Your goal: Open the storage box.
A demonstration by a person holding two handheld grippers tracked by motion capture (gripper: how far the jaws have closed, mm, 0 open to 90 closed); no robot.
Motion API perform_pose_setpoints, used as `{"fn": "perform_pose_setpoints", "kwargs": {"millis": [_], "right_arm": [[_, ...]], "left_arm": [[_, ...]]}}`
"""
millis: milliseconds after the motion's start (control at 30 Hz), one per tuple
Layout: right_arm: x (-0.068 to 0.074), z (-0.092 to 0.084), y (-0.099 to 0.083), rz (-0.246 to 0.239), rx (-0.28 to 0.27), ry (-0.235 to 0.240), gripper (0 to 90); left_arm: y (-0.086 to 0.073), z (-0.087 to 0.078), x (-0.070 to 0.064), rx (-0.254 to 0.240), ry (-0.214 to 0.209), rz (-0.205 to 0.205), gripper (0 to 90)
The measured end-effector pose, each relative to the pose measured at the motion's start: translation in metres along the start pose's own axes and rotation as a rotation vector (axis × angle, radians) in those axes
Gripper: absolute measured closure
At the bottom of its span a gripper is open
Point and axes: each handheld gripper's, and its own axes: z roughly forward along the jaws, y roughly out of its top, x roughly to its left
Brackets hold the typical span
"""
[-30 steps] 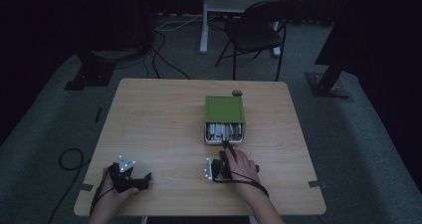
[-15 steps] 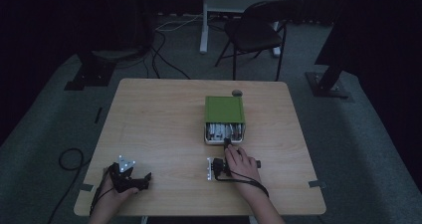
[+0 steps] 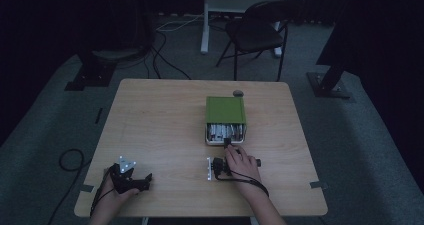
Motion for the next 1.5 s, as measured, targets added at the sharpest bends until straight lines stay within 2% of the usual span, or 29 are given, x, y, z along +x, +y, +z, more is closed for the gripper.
{"fn": "perform_pose_setpoints", "kwargs": {"millis": [233, 433, 633, 733, 833, 1500], "right_arm": [[0.001, 0.0, -0.001, -0.008, -0.005, -0.002, 70.5], [0.001, -0.001, 0.0, 0.014, -0.005, 0.003, 71.1], [-0.001, -0.001, -0.001, -0.006, -0.005, 0.016, 71.0], [-0.001, -0.001, 0.0, 0.005, -0.002, 0.018, 71.1], [-0.001, -0.003, 0.0, 0.021, -0.005, 0.025, 71.2], [0.001, -0.018, -0.002, 0.007, -0.025, 0.041, 71.1]], "left_arm": [[0.0, 0.0, 0.0, 0.0, 0.0, 0.0, 1.6], [0.0, 0.0, 0.0, 0.0, 0.0, 0.0, 1.6], [0.0, 0.0, 0.0, 0.001, 0.002, 0.009, 1.5], [0.0, 0.0, 0.0, 0.001, 0.002, 0.008, 1.6], [0.0, 0.0, 0.0, 0.001, 0.002, 0.008, 1.6], [0.0, 0.0, 0.0, 0.001, 0.002, 0.008, 1.6]]}}
